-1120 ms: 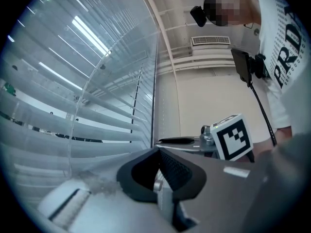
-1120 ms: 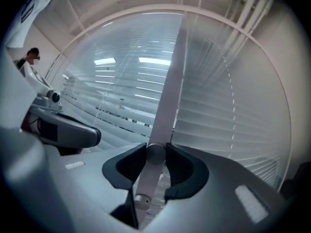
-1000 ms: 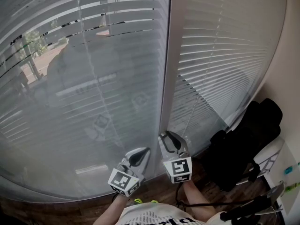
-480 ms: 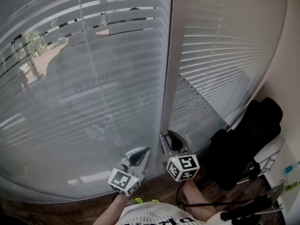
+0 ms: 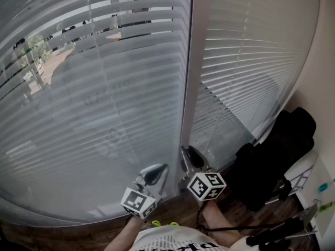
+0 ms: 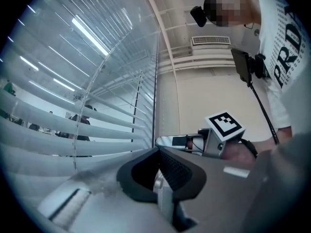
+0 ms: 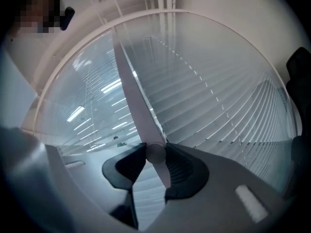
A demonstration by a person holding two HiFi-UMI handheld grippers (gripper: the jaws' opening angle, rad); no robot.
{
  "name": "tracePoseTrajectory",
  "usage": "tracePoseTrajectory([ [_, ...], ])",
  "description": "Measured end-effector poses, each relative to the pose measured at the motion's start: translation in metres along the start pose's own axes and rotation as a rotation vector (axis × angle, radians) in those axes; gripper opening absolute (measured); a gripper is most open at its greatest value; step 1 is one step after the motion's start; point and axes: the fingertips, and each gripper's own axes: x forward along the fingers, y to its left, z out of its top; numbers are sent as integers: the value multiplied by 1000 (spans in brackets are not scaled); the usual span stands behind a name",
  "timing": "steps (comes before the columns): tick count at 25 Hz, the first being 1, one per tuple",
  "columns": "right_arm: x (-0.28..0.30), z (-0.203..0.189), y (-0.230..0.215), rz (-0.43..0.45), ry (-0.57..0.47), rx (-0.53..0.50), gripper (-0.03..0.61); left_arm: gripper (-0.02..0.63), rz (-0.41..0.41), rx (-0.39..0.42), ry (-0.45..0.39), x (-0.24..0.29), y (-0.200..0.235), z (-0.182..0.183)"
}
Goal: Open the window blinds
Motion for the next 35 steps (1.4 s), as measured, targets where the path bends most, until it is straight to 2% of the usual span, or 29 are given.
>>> tracePoseTrajectory([
  [10, 0, 0, -2, 1, -26, 104, 135, -8, 7, -6, -8, 2, 0, 1],
  [13, 0, 0, -2, 4, -23, 92, 135, -8, 11, -6, -9, 3, -1, 1],
  [16, 0, 0, -1, 15, -7, 30, 138, -8, 5, -6, -16, 3, -3, 1],
  [19, -2, 1, 2, 21, 29, -154, 138, -8, 11, -7, -16, 2, -3, 1],
  [24, -5, -4, 10, 14, 125, -636, 140, -8, 17, -10, -18, 4, -3, 1],
  [29, 1, -5, 20, 5, 158, -994, 140, -8, 10, -9, -21, 6, -6, 1],
  [31, 3, -7, 20, -2, 163, -1074, 140, -8, 13, -9, -21, 6, -7, 0],
  [35, 3, -8, 19, -10, 142, -1084, 135, -8, 20, -8, -17, 5, -5, 0],
])
